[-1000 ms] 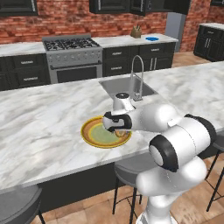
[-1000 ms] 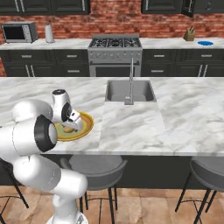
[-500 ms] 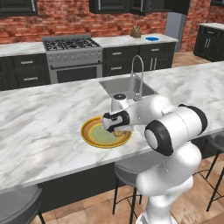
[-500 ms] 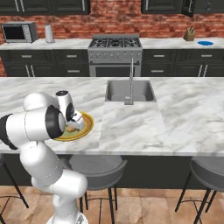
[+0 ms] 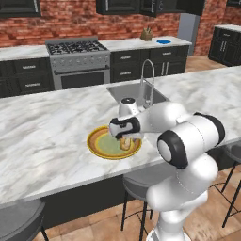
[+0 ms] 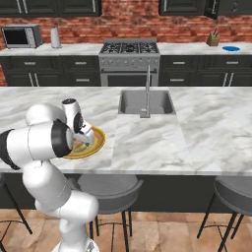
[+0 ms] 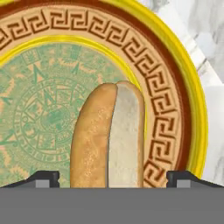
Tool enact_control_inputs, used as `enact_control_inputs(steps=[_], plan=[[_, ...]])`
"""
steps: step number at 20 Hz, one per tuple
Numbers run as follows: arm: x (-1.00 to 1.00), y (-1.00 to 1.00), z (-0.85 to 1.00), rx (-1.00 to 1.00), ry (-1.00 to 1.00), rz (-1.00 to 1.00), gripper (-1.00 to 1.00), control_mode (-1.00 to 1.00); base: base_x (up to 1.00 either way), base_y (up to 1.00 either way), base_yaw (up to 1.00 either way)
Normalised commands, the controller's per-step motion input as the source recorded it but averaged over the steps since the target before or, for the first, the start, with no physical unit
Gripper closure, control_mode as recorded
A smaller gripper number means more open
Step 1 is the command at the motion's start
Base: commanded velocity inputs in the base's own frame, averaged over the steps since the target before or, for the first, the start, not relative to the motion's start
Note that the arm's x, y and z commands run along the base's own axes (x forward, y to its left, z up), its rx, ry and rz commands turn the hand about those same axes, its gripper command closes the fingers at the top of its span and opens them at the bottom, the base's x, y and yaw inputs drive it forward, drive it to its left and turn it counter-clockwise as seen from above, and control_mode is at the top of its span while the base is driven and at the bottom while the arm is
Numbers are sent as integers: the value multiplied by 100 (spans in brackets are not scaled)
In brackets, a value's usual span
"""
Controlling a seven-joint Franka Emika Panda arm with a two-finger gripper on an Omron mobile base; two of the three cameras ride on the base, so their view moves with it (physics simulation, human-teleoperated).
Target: Move the hot dog bun to the plate on the dining table and place the condiment next to that plate. Then navigate to the fridge and take the sausage and place it on the plate as well.
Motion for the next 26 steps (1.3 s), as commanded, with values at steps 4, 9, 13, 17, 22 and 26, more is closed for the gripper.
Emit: enact_control_inputs(steps=[4, 9, 13, 17, 22, 26], plan=[[-19, 0, 58, 0, 0, 0, -100, -100, 0, 0, 0], [-78, 0, 100, 0, 0, 9, -100, -100, 0, 0, 0], [-97, -6, 91, 0, 8, 17, -100, -100, 0, 0, 0], [-100, -26, 39, -3, 19, 21, -100, -100, 0, 0, 0], [-96, -59, 21, -7, 5, 18, -100, -100, 0, 0, 0], [-31, -61, 6, 0, 3, 4, -100, -100, 0, 0, 0]])
